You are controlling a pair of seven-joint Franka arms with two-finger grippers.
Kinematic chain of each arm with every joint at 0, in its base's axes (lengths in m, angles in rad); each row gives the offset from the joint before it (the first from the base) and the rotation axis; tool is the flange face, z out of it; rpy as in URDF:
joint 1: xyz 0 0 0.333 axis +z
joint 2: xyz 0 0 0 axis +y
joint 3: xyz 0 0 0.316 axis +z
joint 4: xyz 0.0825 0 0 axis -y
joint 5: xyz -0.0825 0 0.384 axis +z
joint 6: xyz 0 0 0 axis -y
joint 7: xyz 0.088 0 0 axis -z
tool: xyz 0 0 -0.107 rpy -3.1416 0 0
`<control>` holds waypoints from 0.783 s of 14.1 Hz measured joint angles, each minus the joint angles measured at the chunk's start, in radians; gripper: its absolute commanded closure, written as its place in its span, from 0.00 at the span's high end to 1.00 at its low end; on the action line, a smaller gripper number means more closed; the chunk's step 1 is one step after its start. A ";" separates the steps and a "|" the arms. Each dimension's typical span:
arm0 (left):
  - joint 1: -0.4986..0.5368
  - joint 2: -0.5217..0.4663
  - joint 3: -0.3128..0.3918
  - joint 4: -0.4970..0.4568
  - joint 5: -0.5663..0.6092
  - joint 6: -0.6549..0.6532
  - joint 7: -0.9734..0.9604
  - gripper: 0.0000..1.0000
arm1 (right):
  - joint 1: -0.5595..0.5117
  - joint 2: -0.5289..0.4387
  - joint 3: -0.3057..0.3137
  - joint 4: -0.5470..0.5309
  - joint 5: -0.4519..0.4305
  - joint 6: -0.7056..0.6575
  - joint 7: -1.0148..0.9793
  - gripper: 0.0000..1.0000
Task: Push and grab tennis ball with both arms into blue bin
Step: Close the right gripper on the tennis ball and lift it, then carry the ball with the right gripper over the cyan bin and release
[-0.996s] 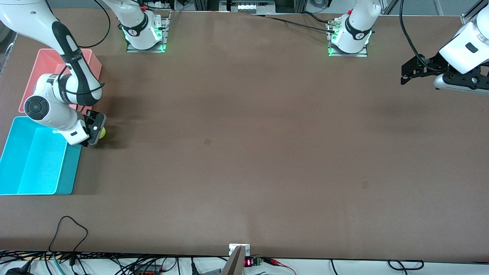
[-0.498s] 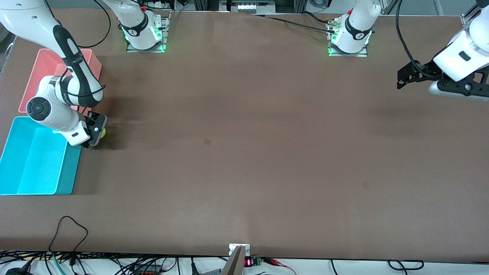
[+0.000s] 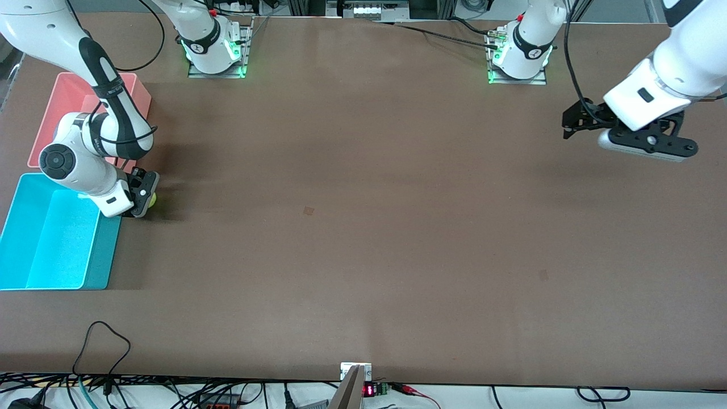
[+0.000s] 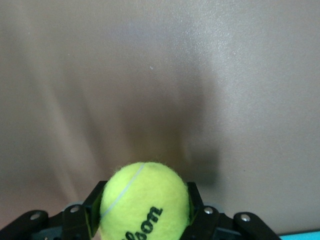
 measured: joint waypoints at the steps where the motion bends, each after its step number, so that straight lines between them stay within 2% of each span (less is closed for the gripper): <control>1: 0.000 0.000 -0.008 0.000 0.000 0.000 -0.010 1.00 | 0.000 0.000 0.000 0.000 0.000 0.000 0.000 0.08; 3: 0.001 0.000 -0.010 0.000 0.000 0.000 -0.017 1.00 | 0.000 0.000 0.000 0.001 0.000 0.005 0.000 0.00; 5: 0.004 0.000 -0.009 0.000 0.000 0.000 -0.018 1.00 | 0.000 -0.005 0.003 0.009 0.019 0.012 0.011 0.00; 9: 0.005 0.000 -0.009 0.000 0.000 0.000 -0.022 1.00 | 0.004 -0.061 0.021 0.066 0.198 -0.005 0.064 0.00; 11: 0.006 0.000 -0.009 0.000 0.000 0.000 -0.023 1.00 | 0.003 -0.099 0.020 0.102 0.239 -0.027 0.137 0.00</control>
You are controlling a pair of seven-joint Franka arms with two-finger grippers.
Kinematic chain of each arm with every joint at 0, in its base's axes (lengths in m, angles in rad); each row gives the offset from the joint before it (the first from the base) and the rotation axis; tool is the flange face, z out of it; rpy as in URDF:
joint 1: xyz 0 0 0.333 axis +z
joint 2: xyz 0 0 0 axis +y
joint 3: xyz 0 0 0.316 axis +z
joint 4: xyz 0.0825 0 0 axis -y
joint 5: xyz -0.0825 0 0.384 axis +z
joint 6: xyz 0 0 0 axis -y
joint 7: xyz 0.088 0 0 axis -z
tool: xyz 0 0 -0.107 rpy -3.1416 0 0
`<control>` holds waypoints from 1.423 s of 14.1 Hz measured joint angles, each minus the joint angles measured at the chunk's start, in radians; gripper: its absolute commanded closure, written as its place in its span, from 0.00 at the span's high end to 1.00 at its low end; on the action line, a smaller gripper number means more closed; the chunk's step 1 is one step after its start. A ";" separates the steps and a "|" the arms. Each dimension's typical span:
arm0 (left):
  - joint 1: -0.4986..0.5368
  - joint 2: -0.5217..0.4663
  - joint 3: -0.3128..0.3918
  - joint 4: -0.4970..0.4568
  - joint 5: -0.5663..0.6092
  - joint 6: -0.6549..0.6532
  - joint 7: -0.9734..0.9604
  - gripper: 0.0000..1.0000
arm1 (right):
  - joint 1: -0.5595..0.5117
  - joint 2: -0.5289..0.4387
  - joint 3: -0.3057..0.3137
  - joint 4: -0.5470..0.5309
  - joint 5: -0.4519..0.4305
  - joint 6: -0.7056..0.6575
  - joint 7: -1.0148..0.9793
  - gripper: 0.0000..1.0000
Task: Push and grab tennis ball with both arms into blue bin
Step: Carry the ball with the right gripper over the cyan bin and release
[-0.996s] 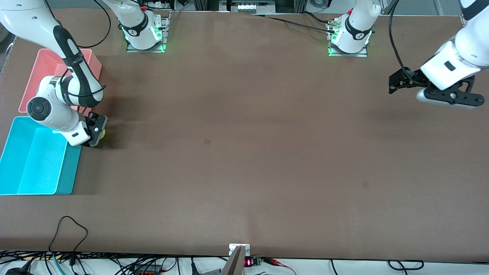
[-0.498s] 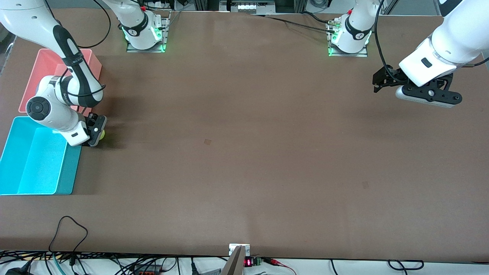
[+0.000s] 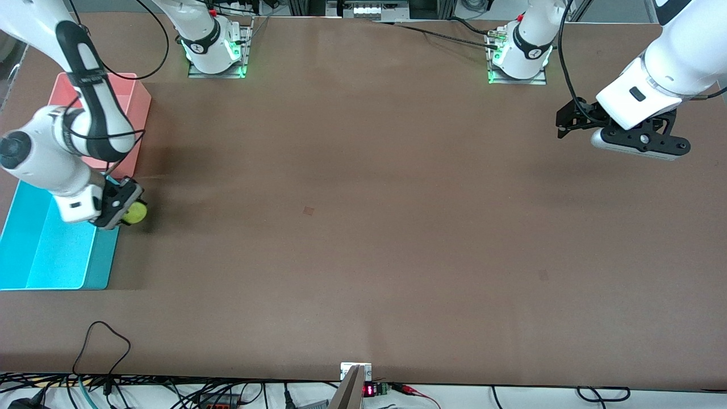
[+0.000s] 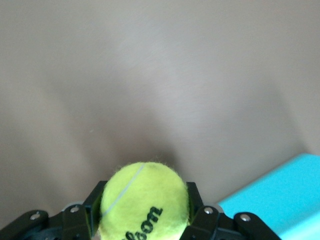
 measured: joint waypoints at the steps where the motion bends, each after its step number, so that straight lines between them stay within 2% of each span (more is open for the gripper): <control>1: 0.000 0.000 0.000 0.000 0.000 0.000 -0.001 1.00 | -0.001 -0.016 -0.006 0.013 0.006 -0.007 0.057 0.00; 4: 0.002 0.000 0.001 0.000 0.000 -0.005 -0.003 1.00 | -0.006 -0.039 -0.064 0.036 0.010 -0.010 0.216 0.00; 7: 0.002 0.000 0.002 0.000 0.000 -0.006 -0.010 1.00 | -0.022 -0.033 -0.134 0.042 0.010 -0.011 0.325 0.00; 9: 0.004 0.000 0.003 0.000 0.000 -0.006 -0.012 1.00 | -0.048 -0.019 -0.160 0.042 0.010 -0.013 0.367 0.00; 13: 0.008 0.000 0.009 0.000 0.000 -0.007 -0.012 1.00 | -0.128 0.045 -0.168 0.051 0.010 -0.011 0.396 0.00; 18: 0.010 0.000 0.009 -0.001 0.004 -0.014 -0.012 1.00 | -0.151 0.148 -0.168 0.075 0.010 -0.010 0.418 0.01; 19: 0.010 0.000 0.009 0.000 0.004 -0.014 -0.012 1.00 | -0.154 0.164 -0.168 0.076 0.010 -0.010 0.418 0.02; 20: 0.010 0.000 0.009 -0.001 0.004 -0.014 -0.012 1.00 | -0.156 0.178 -0.168 0.077 0.010 -0.009 0.418 0.11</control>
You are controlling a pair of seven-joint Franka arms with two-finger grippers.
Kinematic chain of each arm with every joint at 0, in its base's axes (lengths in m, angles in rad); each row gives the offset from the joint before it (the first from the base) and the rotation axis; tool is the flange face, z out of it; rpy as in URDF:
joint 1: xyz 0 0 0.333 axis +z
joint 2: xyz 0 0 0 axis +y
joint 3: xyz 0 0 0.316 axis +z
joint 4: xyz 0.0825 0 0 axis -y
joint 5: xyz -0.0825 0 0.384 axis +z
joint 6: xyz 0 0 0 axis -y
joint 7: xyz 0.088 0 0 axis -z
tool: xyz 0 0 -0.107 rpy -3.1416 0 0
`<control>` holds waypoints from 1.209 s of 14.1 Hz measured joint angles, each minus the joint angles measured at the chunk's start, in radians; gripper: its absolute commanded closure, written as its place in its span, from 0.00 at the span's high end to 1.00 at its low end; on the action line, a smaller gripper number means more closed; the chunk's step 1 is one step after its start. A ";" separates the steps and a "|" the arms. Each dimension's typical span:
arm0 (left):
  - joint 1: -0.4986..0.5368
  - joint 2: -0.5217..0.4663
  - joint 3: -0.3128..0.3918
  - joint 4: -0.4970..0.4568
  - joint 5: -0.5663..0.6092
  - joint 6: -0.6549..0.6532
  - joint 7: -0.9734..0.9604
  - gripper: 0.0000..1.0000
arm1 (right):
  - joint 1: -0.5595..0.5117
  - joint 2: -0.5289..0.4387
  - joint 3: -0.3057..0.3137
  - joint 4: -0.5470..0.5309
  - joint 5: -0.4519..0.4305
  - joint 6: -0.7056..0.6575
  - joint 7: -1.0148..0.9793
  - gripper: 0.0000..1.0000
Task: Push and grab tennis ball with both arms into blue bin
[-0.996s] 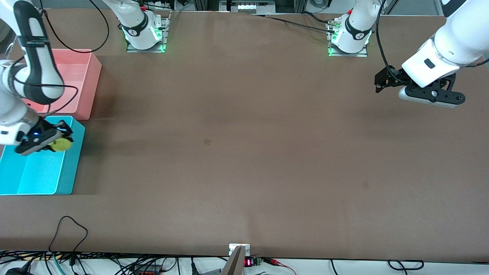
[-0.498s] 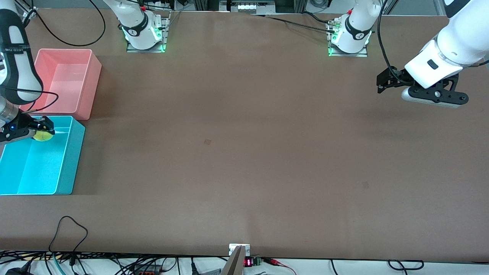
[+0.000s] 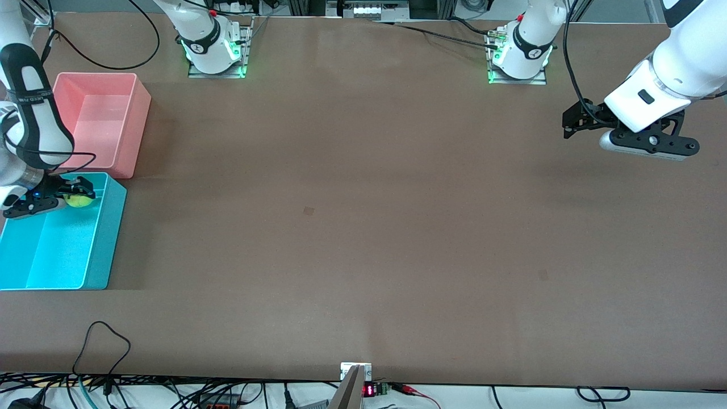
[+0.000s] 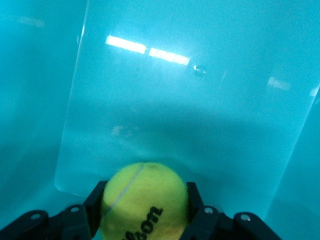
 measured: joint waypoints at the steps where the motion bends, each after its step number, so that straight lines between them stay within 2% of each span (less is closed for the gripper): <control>1: 0.000 0.000 0.000 0.000 0.000 0.000 0.000 1.00 | -0.002 0.011 0.000 0.001 0.000 0.003 0.000 0.20; 3: 0.000 0.000 0.000 0.000 0.000 0.000 0.000 1.00 | -0.004 0.025 0.000 0.005 0.000 0.008 0.000 0.37; 5: 0.001 0.000 0.000 0.000 0.000 0.000 0.000 1.00 | -0.004 0.026 0.000 0.007 0.000 0.008 0.000 0.60; 6: 0.003 0.000 0.000 0.000 0.000 0.000 0.000 1.00 | -0.004 0.026 0.000 0.008 0.000 0.008 0.000 0.75; 7: 0.005 0.000 0.000 0.000 0.000 -0.001 0.000 1.00 | -0.004 0.026 0.000 0.008 0.000 0.008 0.000 1.00; 12: 0.012 0.000 0.000 -0.001 0.000 -0.002 0.001 1.00 | 0.000 0.014 0.004 0.044 0.000 0.017 0.000 1.00; 17: 0.013 0.000 0.000 -0.006 0.000 -0.002 0.001 1.00 | 0.046 -0.123 0.014 0.070 0.000 -0.026 0.000 1.00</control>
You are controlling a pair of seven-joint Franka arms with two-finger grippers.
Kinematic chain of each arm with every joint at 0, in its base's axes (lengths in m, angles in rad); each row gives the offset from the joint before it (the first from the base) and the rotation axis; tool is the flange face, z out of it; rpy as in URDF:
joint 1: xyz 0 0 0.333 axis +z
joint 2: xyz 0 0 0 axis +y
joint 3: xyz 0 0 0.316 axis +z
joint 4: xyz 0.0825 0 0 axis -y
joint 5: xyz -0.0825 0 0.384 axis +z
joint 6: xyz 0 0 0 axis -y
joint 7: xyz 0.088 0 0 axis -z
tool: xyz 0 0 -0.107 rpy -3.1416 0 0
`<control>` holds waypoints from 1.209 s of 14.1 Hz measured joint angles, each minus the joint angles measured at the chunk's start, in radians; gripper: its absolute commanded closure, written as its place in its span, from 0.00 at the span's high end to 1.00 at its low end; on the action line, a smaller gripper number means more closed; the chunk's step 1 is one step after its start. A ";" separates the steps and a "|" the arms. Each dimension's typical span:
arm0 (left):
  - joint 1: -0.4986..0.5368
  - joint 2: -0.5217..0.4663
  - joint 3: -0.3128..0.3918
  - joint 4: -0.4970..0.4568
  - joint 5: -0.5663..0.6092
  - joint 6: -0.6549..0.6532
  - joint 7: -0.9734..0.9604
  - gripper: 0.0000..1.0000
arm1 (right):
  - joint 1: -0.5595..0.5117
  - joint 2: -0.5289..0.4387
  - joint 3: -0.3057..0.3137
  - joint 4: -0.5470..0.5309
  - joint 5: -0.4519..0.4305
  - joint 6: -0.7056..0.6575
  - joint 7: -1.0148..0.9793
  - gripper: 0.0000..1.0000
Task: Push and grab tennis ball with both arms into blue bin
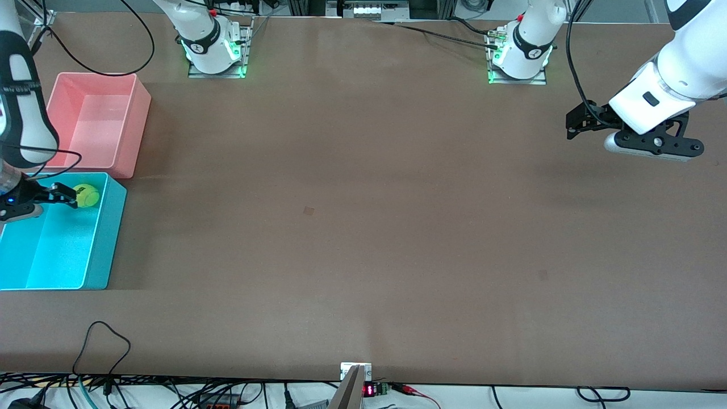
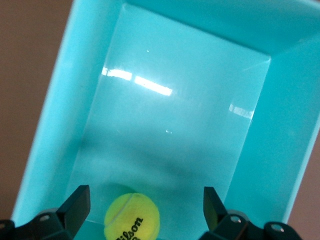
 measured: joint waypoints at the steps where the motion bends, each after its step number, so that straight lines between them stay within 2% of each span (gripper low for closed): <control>1: 0.000 0.000 -0.001 0.000 0.000 0.000 0.000 1.00 | 0.020 -0.044 0.002 0.003 0.000 -0.040 0.000 1.00; 4: 0.000 0.000 -0.002 -0.004 0.000 -0.001 0.001 1.00 | 0.096 -0.184 0.004 0.013 0.003 -0.185 0.057 1.00; 8: 0.000 0.000 -0.003 -0.012 0.000 -0.004 0.001 1.00 | 0.240 -0.309 0.013 0.124 0.002 -0.520 0.381 1.00; 13: 0.001 0.000 -0.003 -0.019 0.000 -0.009 0.001 1.00 | 0.380 -0.338 0.021 0.291 -0.003 -0.823 0.706 1.00; 17: 0.001 0.000 -0.003 -0.019 0.000 -0.009 0.001 1.00 | 0.421 -0.340 0.047 0.332 -0.005 -0.860 0.789 1.00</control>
